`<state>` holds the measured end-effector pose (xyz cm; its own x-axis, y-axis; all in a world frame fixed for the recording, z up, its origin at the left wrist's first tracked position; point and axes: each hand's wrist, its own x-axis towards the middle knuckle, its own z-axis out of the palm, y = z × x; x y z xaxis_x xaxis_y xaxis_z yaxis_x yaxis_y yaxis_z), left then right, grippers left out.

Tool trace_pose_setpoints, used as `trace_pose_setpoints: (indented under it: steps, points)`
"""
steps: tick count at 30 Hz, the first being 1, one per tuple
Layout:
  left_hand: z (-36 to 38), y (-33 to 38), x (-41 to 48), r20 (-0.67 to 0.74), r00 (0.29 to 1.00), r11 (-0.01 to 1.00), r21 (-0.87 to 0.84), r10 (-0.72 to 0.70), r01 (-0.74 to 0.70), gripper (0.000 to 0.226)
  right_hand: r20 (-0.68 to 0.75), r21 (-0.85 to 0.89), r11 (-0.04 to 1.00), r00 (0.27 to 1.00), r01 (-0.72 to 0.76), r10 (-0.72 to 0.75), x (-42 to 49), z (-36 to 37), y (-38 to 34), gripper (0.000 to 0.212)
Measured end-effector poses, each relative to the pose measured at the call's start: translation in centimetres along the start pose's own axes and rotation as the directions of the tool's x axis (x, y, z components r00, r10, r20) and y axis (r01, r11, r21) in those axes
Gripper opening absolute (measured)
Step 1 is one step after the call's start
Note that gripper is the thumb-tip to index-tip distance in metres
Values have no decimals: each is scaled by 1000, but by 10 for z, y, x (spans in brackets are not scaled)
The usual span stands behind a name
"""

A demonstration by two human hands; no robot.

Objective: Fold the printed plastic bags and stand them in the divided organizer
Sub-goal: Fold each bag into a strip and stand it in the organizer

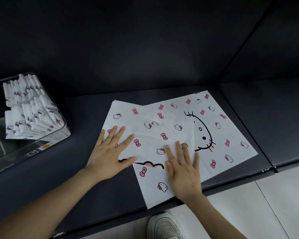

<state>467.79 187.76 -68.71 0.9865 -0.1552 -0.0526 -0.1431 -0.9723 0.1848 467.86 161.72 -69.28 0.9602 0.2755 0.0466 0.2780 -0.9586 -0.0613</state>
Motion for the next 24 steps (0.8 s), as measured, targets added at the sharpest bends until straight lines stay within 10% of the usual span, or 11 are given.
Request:
trace_pose_setpoints:
  steps: [5,10,14,20,24]
  points:
    - [-2,2,-1,8,1000,1000,-18,-2,2,85,-46,-17,995,994,-96,95,-15,-14,43,52]
    - [-1,1,0,2,1000,999,-42,-5,5,84,-258,-5,905,874,426,-412,-8,-26,49,34]
    - [-13,-1,1,32,1000,998,-60,-1,3,95,-296,-72,848,801,524,-520,9,-19,49,14]
    - [-60,-42,-12,130,980,951,-289,151,-109,103,-47,585,792,982,177,-184,15,-65,48,15]
    - [-58,-59,-25,151,981,898,-438,118,-41,43,194,741,669,973,-61,-126,20,-79,54,25]
